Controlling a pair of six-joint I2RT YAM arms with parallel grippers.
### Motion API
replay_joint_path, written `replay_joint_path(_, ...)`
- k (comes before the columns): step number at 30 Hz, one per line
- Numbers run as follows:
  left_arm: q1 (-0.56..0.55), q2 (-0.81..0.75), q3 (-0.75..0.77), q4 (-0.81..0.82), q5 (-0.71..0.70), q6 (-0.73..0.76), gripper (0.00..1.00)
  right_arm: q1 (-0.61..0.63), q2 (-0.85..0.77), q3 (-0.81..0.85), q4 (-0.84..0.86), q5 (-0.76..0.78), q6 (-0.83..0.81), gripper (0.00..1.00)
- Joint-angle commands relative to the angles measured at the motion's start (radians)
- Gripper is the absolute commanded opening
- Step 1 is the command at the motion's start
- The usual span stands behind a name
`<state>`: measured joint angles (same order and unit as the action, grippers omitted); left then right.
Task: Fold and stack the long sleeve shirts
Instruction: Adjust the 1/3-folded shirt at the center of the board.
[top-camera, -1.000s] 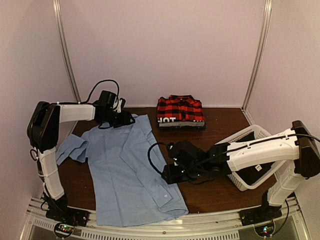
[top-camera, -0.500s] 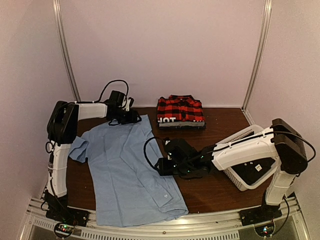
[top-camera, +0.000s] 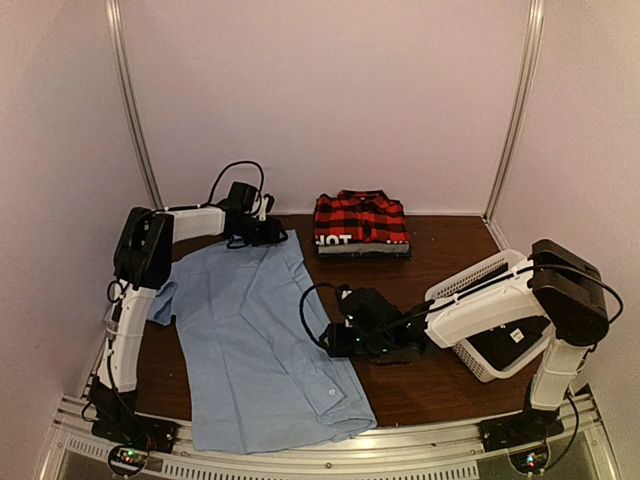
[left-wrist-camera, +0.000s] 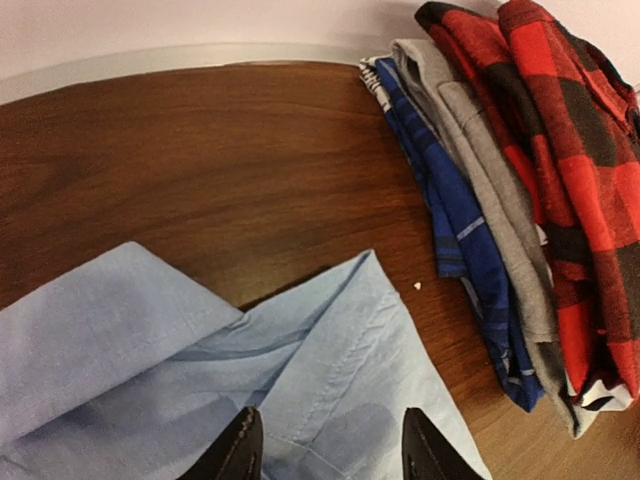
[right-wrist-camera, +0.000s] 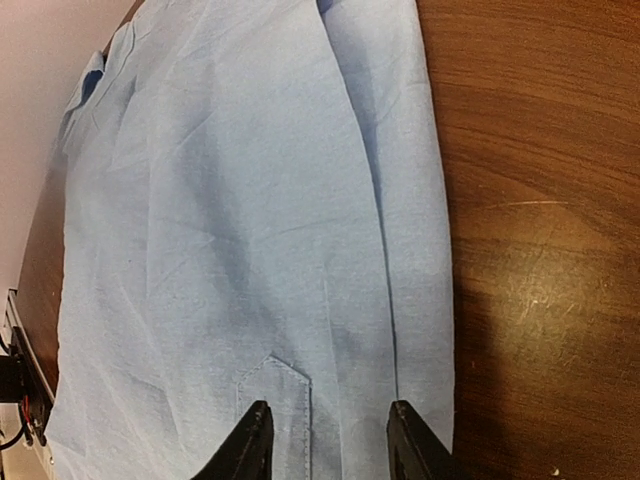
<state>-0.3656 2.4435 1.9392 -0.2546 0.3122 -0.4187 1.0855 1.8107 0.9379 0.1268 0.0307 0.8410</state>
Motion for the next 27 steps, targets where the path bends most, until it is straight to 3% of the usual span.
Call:
replay_joint_path(1, 0.013, 0.04, 0.052, 0.0, 0.019, -0.003, 0.49, -0.007, -0.007, -0.044, 0.045, 0.003, 0.021, 0.4)
replay_joint_path(12, 0.037, 0.05, 0.065, -0.051, -0.058, -0.019, 0.56, -0.007, -0.022, -0.113, 0.075, -0.013, 0.048, 0.4)
replay_joint_path(17, 0.04, 0.053, 0.067, -0.044, -0.008, -0.024, 0.57, -0.007, -0.013, -0.125, 0.085, -0.028, 0.055, 0.4)
replay_joint_path(27, 0.039, 0.051, 0.031, 0.008, 0.19, -0.123, 0.4, -0.007, 0.017, -0.135, 0.104, -0.028, 0.066, 0.39)
